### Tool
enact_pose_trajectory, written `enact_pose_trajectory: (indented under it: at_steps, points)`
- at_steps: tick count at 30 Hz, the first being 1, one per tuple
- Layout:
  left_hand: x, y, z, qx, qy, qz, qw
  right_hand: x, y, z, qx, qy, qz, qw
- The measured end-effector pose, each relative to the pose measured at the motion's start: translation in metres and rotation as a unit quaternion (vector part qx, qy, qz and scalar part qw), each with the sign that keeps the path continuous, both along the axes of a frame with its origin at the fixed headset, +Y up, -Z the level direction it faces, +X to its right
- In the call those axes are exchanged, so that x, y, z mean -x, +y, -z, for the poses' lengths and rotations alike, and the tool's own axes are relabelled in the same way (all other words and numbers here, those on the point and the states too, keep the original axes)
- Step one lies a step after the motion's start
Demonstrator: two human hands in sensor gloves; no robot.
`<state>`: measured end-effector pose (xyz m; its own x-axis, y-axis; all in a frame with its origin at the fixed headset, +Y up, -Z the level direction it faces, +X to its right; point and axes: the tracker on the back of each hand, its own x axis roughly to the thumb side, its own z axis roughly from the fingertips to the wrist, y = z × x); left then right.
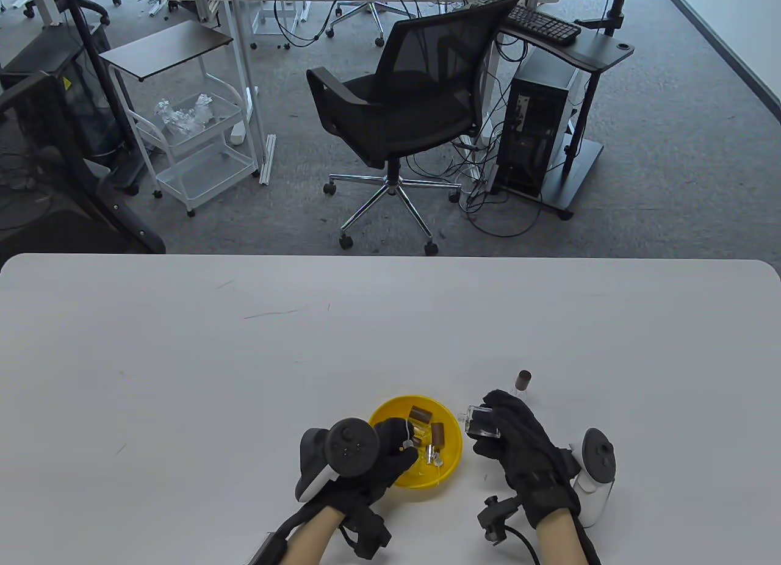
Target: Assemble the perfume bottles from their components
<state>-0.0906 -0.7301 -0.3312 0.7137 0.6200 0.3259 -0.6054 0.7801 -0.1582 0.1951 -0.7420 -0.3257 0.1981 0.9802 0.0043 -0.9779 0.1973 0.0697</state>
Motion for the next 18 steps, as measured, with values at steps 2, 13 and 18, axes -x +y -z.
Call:
enact_pose_trajectory:
  at_steps: [2,13,18]
  points:
    - [0.006,-0.001,-0.002,0.000,0.004,-0.011,1.000,0.003,0.000,0.000,0.002,0.008,-0.003,1.000]
    - [0.026,-0.002,-0.016,-0.023,0.003,-0.039,0.999,0.017,-0.005,0.000,0.009,0.039,-0.008,0.999]
    - [0.028,0.001,-0.018,-0.021,-0.021,-0.056,0.998,0.021,-0.005,-0.001,0.006,0.045,-0.012,0.999]
